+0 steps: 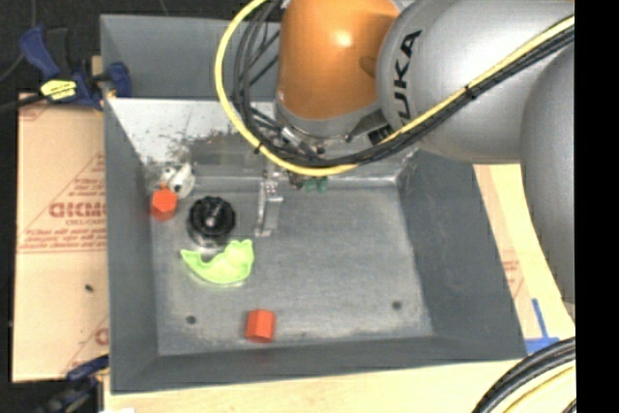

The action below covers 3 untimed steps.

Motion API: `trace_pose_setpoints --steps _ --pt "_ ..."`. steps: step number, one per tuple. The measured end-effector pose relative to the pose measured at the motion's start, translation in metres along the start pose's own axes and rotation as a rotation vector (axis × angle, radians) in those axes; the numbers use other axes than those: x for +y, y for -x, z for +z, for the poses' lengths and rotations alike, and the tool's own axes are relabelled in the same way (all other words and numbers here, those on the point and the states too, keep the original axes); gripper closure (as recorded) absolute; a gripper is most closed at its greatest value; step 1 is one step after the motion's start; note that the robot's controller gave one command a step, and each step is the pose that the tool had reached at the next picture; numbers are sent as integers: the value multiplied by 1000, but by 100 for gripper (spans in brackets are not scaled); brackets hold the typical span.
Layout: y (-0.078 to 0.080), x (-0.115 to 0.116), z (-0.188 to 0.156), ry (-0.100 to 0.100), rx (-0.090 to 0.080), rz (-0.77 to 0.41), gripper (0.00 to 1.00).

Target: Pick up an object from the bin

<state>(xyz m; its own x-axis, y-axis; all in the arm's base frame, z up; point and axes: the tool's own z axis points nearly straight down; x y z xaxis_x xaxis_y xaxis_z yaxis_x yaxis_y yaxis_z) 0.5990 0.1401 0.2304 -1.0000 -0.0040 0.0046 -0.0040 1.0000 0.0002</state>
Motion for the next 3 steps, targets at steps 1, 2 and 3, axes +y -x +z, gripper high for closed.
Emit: trace_pose_setpoints --steps 1,2,3 --pt "2 -1 -5 1 -9 4 0" --pt "-30 11 80 0 -5 -126 0" --pt "-33 14 91 -1 1 -135 0"
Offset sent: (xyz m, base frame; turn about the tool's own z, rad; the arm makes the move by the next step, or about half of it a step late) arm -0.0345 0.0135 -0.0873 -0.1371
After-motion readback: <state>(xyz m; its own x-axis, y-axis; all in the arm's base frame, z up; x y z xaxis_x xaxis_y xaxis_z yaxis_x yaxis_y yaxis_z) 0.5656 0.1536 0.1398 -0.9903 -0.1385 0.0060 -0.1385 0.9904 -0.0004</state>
